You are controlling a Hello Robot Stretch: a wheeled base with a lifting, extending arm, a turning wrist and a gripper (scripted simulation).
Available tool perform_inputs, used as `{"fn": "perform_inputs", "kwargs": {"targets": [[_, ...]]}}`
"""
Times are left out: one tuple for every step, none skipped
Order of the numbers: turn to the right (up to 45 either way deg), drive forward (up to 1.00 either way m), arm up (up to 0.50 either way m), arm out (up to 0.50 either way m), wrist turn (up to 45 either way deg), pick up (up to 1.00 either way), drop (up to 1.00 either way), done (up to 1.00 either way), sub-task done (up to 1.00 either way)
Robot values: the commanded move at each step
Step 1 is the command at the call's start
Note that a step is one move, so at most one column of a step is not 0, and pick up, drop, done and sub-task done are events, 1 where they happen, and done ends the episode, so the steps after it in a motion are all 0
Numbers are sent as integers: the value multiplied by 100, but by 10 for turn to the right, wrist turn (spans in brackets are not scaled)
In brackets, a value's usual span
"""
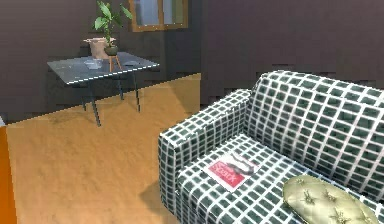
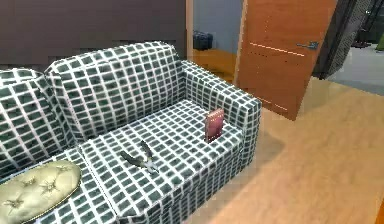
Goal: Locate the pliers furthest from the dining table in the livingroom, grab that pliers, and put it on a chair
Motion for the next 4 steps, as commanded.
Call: {"fn": "perform_inputs", "kwargs": {"targets": [[-150, 0, 0, 0, 0, 0, 0, 0, 0], [0, 0, 50, 0, 0, 0, 0, 0, 0], [0, 0, 10, 0, 0, 0, 0, 0, 0], [0, 0, 0, 48, 0, 0, 0, 0, 0]]}}
